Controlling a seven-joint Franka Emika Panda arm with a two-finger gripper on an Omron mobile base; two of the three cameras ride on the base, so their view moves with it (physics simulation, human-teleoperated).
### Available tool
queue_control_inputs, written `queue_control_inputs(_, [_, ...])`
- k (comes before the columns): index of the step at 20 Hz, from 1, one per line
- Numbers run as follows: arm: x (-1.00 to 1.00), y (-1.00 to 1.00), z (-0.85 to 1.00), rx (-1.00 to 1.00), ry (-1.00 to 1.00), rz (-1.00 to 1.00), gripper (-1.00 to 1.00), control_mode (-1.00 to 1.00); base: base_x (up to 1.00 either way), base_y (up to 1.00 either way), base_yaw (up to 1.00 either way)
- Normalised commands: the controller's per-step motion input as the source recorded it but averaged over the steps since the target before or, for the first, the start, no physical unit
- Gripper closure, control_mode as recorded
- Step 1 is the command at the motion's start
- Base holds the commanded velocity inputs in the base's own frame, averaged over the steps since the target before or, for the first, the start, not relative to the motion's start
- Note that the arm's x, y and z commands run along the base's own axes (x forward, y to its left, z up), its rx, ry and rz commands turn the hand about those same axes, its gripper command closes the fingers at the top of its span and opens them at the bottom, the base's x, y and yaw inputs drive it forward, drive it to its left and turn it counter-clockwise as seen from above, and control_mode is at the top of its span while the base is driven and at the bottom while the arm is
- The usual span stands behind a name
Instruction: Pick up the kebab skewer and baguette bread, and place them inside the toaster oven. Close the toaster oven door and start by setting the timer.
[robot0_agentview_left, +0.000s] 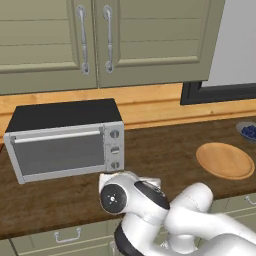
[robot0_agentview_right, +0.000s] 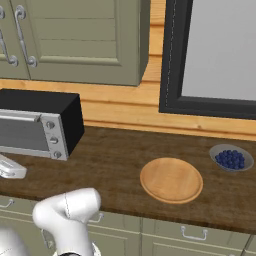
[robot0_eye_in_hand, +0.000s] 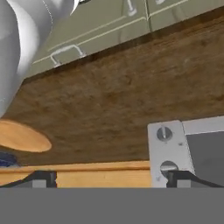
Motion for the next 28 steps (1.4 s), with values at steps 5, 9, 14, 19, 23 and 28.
queue_control_inputs(5, [0.25, -0.11, -0.27, -0.13, -0.19, 0.06, -1.00, -1.00, 0.00, 0.00, 0.00])
queue_control_inputs(9, [0.22, -0.07, -0.19, -0.06, -0.18, 0.00, -1.00, -1.00, 0.00, 0.00, 0.00])
queue_control_inputs(14, [0.34, 0.00, -0.09, -0.07, -0.13, 0.00, -1.00, -1.00, 0.00, 0.00, 0.00])
queue_control_inputs(19, [0.41, 0.00, -0.01, -0.06, -0.04, 0.00, -1.00, -1.00, 0.00, 0.00, 0.00])
queue_control_inputs(23, [0.27, 0.09, -0.04, -0.06, -0.01, 0.00, -1.00, -1.00, 0.00, 0.00, 0.00])
queue_control_inputs(28, [0.27, 0.09, 0.00, -0.06, -0.01, 0.00, -1.00, -1.00, 0.00, 0.00, 0.00])
